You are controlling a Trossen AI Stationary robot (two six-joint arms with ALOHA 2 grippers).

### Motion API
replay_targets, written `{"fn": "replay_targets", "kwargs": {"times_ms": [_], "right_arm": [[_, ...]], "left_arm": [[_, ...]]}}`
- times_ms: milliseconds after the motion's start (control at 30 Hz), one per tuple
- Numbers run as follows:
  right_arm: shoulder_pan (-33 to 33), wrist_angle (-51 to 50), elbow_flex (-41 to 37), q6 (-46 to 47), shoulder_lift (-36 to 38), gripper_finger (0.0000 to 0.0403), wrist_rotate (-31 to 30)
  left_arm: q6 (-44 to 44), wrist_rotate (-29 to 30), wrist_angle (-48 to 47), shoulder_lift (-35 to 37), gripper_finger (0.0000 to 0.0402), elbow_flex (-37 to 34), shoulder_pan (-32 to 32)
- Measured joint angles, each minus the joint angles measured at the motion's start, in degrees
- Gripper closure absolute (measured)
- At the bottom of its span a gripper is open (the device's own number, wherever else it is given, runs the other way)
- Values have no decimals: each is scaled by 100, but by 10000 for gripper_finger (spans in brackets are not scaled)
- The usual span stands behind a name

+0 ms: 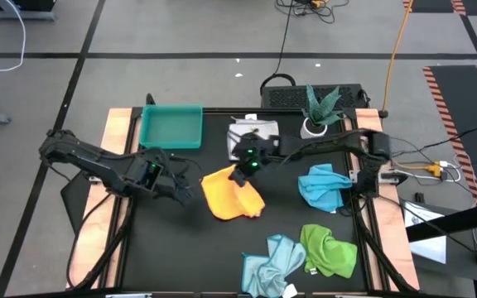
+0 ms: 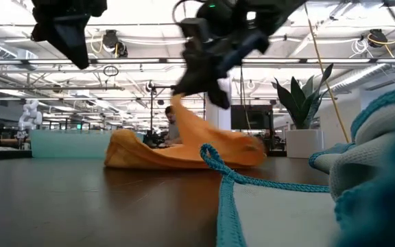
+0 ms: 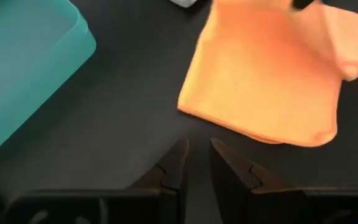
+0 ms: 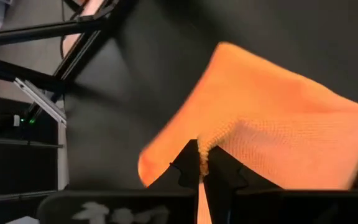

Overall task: Fold microfiber towels
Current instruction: Fold the orange microfiber towel

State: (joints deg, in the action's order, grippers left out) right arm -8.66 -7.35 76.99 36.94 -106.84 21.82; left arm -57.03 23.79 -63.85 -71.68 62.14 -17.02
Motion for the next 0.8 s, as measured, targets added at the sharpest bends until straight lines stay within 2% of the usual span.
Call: {"fn": "replay_targets", "kwargs": {"times_ms": [133,333,533,700,800], "right_arm": [[22,165,831,-17,-730,403,316],[48,356,1643,99,-1510,403,538],[180,569,1735,192,-2081,403,545],[344,1542,1735,265,-2334,402,550],[404,1890,1735,116,-2340,387,550]], "left_arm": [[61,-132,41,-82,335,-104,-36],[-1,-341,79,-127,335,-362,-44],[-10,-423,94,-120,335,-429,-44],[15,-424,92,-120,334,-429,-30],[15,-426,92,-119,334,-429,-30]]}}
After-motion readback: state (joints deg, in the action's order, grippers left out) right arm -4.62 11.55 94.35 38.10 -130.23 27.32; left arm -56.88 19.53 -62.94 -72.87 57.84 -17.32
